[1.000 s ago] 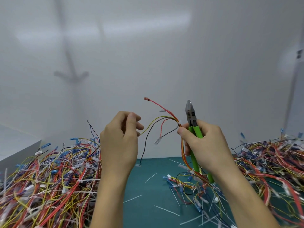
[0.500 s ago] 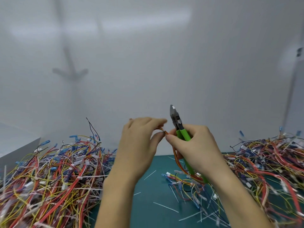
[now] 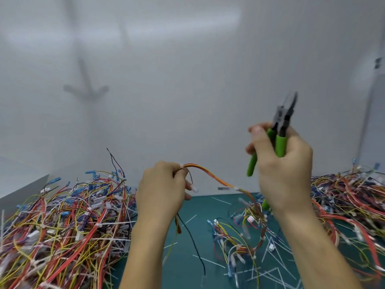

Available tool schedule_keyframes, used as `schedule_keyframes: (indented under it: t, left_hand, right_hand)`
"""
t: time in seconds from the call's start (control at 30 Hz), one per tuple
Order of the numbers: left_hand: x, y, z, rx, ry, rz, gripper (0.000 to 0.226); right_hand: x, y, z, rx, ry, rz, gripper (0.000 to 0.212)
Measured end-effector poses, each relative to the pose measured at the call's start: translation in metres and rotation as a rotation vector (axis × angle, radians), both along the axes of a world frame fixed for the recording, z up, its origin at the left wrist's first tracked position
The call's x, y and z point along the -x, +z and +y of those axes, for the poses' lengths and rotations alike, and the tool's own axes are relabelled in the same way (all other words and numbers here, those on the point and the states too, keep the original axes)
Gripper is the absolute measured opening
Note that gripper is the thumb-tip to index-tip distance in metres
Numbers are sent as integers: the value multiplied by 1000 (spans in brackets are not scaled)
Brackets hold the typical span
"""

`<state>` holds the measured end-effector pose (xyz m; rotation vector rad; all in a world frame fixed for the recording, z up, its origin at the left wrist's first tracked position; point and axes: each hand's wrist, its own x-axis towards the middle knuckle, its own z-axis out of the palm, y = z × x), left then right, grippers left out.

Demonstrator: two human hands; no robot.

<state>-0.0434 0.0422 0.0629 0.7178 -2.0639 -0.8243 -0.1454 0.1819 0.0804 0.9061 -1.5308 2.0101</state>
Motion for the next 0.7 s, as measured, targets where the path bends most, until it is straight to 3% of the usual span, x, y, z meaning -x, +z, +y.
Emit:
schedule_keyframes:
  t: [0.13, 0.2, 0.27, 0.33, 0.4, 0.47, 0.57, 0.7]
  left_hand:
    - [-6, 0, -10, -120, 28, 16, 32]
    - [-8, 1, -13, -182, 34, 62, 28]
    - [-8, 1, -15, -219, 32, 98, 26]
    - [-7, 0, -17, -242, 28, 124, 27]
    - [-7, -1, -17, -262, 19, 151, 28]
    - [-6, -1, -16, -282, 7, 174, 28]
    - [-7, -2, -19, -305, 1, 222, 27]
    - [-11, -4, -24, -325, -27, 152, 19]
  right_hand:
    - [-1, 7, 5, 327, 39, 29, 10]
    - [5, 9, 9, 344, 41, -23, 11]
    - [15, 7, 15, 55, 0, -102, 14]
    - [24, 2, 21, -430, 64, -154, 18]
    - [26, -5, 20, -892, 107, -126, 24]
    - [21, -11, 15, -1189, 129, -49, 27]
    - [17, -16, 5, -1287, 72, -3, 20]
    - [20, -20, -2, -1052, -82, -17, 15]
